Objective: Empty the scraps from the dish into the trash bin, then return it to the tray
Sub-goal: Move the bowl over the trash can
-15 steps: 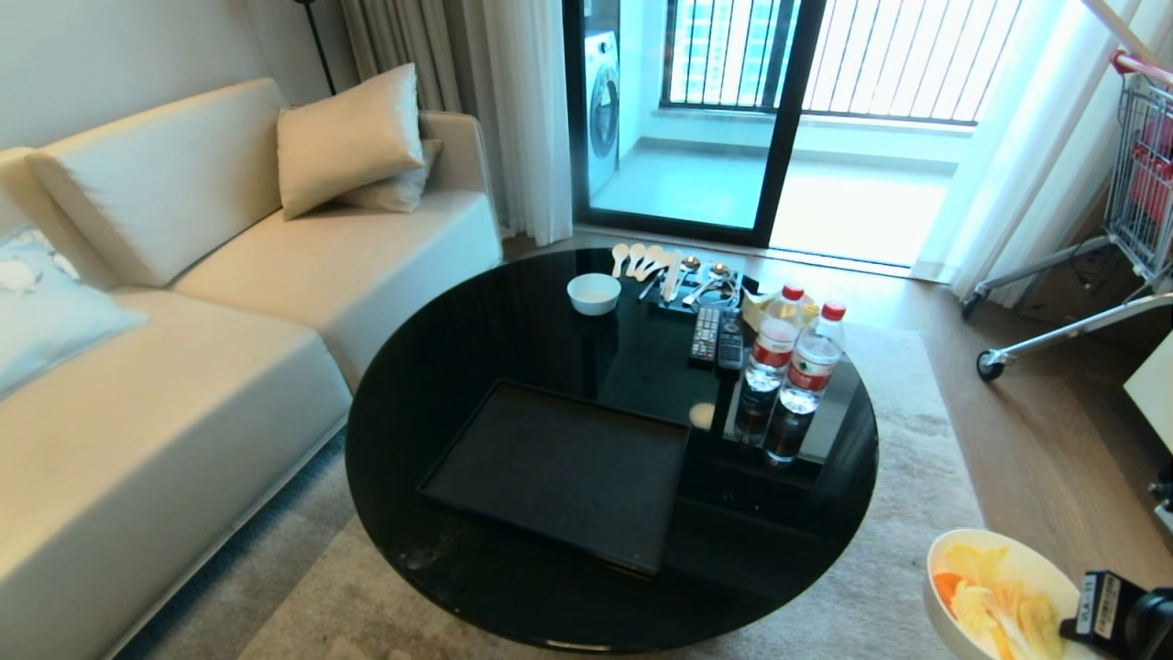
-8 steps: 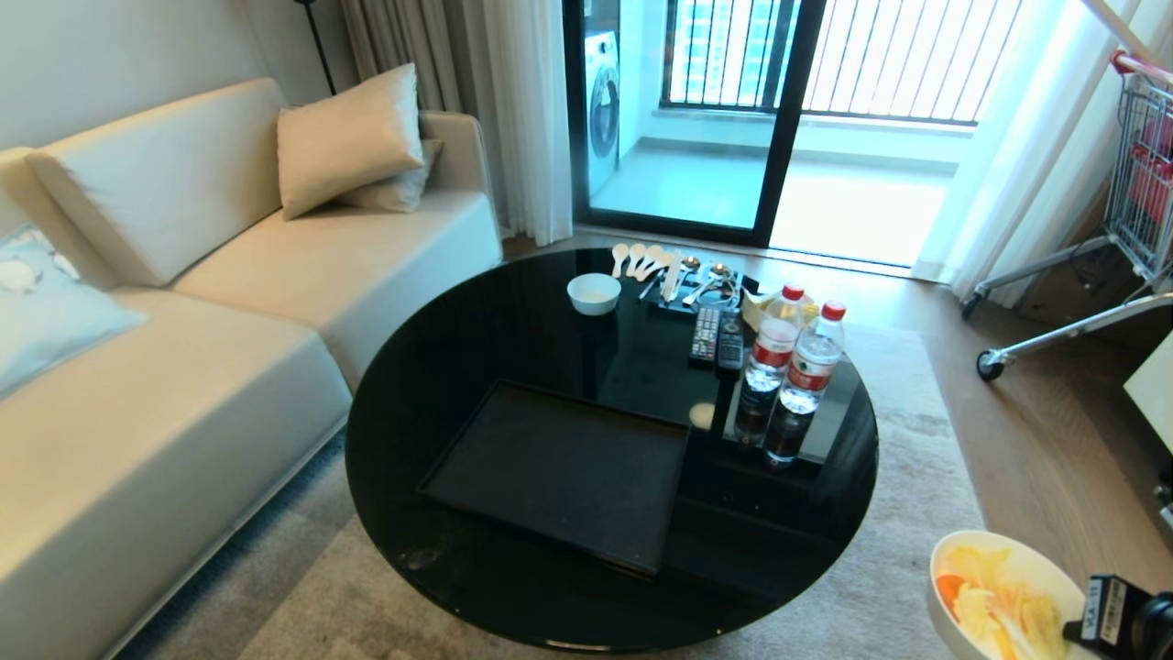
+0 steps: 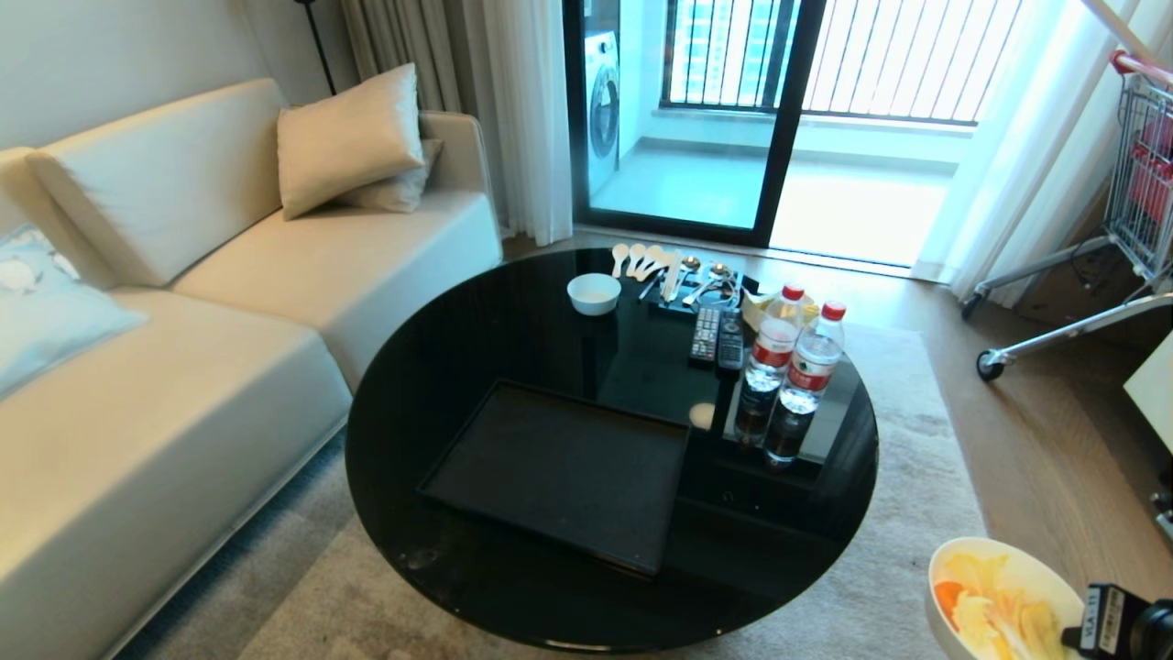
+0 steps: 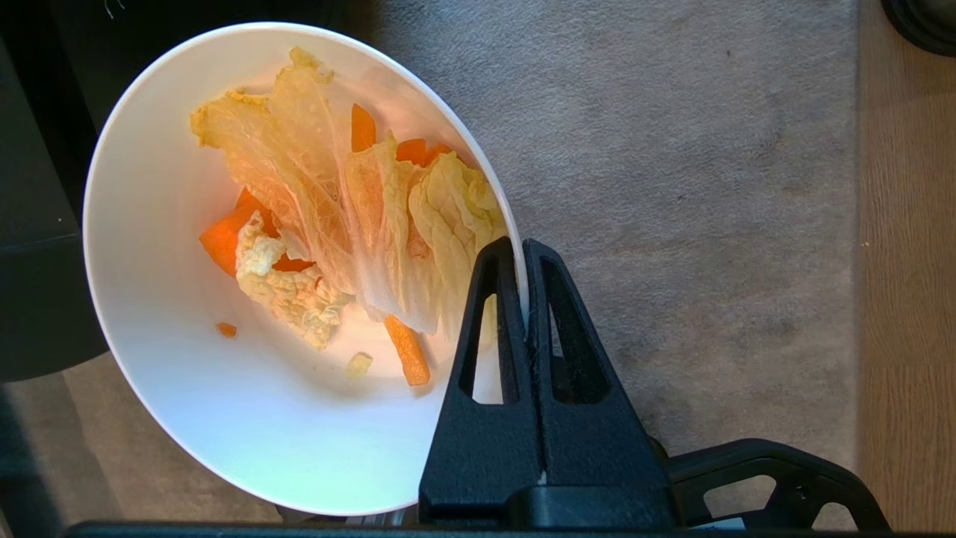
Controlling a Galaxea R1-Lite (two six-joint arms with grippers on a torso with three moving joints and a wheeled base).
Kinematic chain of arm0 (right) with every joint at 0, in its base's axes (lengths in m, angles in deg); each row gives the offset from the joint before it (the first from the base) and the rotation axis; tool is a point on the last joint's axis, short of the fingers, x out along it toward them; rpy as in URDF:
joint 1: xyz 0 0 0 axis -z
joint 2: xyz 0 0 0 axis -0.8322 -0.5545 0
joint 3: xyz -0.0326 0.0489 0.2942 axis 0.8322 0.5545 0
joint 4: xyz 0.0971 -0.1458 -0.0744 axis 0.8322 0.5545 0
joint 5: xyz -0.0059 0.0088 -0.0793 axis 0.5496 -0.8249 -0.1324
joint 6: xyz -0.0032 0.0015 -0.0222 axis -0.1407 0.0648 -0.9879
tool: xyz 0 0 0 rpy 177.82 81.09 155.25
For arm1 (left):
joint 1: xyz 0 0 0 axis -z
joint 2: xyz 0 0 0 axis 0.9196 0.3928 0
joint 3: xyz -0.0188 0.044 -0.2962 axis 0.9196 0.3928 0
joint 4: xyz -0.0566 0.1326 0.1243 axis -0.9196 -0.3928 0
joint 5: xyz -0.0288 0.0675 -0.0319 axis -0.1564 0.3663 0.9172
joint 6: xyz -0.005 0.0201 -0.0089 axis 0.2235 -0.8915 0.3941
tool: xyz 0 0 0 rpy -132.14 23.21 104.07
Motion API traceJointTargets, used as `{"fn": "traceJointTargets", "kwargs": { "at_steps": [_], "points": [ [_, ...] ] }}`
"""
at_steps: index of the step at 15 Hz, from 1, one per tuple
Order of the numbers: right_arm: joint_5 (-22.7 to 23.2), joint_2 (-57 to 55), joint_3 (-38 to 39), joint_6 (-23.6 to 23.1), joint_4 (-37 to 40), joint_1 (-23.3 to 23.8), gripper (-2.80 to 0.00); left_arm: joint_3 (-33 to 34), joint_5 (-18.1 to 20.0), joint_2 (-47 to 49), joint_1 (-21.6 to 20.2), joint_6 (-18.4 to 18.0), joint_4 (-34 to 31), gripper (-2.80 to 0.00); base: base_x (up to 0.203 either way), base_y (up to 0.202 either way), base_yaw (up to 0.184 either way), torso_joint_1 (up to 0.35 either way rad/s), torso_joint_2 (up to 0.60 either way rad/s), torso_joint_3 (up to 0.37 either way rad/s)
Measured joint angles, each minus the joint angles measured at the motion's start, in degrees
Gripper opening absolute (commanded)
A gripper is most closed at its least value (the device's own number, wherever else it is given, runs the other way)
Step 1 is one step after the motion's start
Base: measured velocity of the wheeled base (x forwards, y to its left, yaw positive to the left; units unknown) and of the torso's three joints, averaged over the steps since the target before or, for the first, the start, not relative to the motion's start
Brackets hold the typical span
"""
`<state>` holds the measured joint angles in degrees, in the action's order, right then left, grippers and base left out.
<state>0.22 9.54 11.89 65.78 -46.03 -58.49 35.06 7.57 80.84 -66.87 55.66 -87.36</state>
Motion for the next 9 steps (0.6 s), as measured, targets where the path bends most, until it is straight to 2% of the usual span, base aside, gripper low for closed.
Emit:
{"fn": "traceJointTargets", "kwargs": {
  "at_steps": [4, 9],
  "points": [
    [0.0, 0.0, 0.0, 0.0, -0.1, 0.0, -2.8, 0.0, 0.0, 0.0, 0.0, 0.0, 0.0, -2.8, 0.0, 0.0, 0.0, 0.0, 0.0, 0.0],
    [0.0, 0.2, 0.0, -0.1, 0.0, 0.0, -2.8, 0.0, 0.0, 0.0, 0.0, 0.1, 0.0, -2.8, -0.177, 0.0, 0.0, 0.0, 0.0, 0.002]
  ]
}}
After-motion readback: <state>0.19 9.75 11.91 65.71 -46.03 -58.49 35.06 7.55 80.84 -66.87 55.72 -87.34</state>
